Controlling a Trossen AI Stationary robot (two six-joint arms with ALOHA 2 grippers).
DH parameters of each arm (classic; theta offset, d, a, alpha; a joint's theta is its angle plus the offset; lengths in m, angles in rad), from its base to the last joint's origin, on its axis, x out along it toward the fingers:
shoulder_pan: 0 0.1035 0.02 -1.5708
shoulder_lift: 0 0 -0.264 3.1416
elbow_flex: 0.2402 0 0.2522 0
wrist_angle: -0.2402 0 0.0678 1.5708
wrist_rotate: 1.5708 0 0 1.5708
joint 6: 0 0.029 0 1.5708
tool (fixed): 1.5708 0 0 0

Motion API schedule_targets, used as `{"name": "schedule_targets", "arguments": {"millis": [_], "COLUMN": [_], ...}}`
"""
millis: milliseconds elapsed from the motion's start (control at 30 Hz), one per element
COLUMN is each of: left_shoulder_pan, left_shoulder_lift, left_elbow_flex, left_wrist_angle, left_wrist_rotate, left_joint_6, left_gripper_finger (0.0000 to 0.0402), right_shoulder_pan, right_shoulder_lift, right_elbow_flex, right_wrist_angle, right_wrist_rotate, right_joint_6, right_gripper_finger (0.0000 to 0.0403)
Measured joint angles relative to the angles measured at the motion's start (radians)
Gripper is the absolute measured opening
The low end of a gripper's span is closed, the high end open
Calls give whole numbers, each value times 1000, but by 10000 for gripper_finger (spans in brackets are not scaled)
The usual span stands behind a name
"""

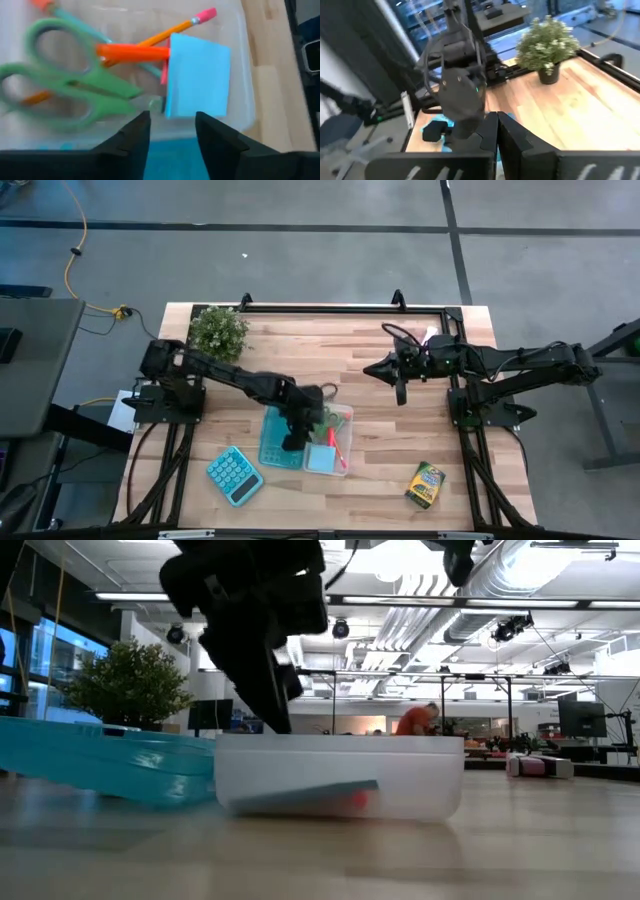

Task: Pack school essentials
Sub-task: Put the yellow crayon box into the blue supply box

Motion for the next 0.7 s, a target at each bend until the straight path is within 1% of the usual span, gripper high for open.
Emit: {"name": "schedule_targets", "arguments": {"millis": [67,133,233,333,400,500,600,700], "left_shoulder_pan": [22,43,73,89,88,66,32,6], "left_shoulder_lift": [-48,-106,-208,-324,-407,-519,-624,-699], "left_elbow_flex": [0,0,0,0,0,-11,-49,-78], "left_wrist_angle": [-48,-114,-184,-196,-187,-125,-6,57], "left_wrist_rotate": [21,24,-31,-142,-246,-392,-509,-599], "left_joint_6": [-3,-17,-80,-161,-202,-237,-266,-274], "left_gripper_finger": [162,167,169,167,166,166,166,166], "right_shoulder_pan": [0,-2,-17,-38,-50,-46,-1,100], "right_shoulder_lift": [0,0,0,0,0,0,0,10], "right_elbow_flex": [0,0,2,23,43,60,60,60], "right_wrist_angle": [-5,-9,-32,-100,-171,-296,-454,-628], "right_wrist_rotate": [30,31,30,21,-33,-123,-233,-312], "right_joint_6": [30,36,64,126,148,213,371,570], "right_gripper_finger": [6,21,64,126,173,232,262,267]}}
